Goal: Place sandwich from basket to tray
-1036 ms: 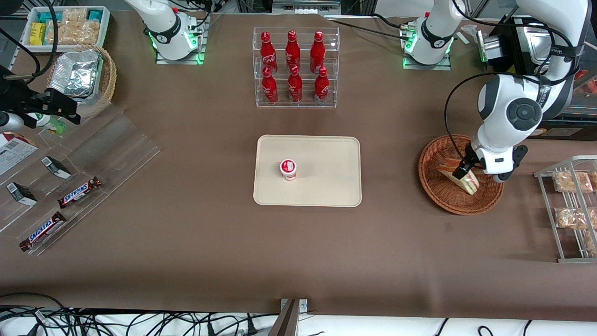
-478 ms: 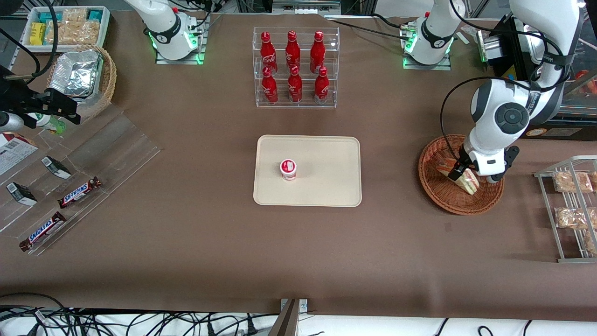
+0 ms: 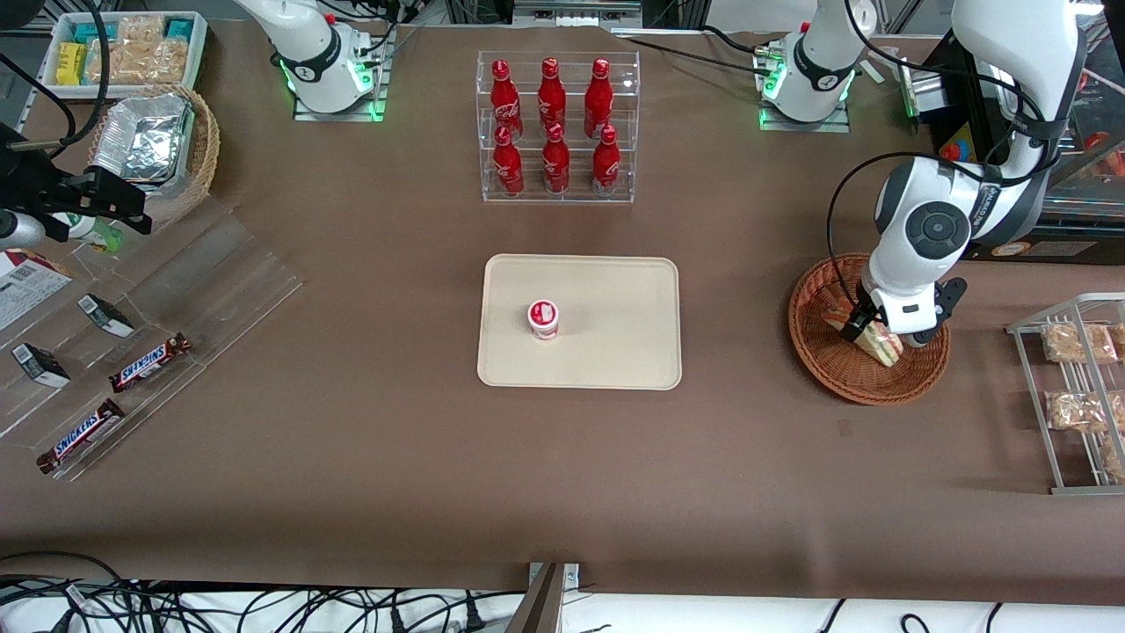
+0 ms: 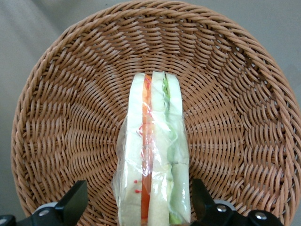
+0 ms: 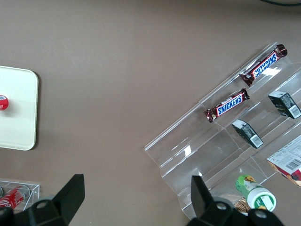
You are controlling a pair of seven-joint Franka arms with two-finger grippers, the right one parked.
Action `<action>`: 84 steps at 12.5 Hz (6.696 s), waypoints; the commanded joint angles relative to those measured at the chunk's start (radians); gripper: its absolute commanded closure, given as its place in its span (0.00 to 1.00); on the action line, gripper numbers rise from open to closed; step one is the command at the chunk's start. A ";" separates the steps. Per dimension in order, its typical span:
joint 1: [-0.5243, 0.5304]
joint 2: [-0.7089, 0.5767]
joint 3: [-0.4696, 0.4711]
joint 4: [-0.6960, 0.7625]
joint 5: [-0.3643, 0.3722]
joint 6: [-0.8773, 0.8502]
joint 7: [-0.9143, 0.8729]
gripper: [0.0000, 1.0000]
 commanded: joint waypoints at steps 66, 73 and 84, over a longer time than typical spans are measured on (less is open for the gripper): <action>-0.154 0.306 -0.567 0.340 0.480 -0.056 -0.227 0.00; -0.155 0.238 -0.615 0.504 0.286 -0.285 -0.218 0.00; -0.102 0.149 -0.326 1.003 -0.211 -0.892 0.554 0.00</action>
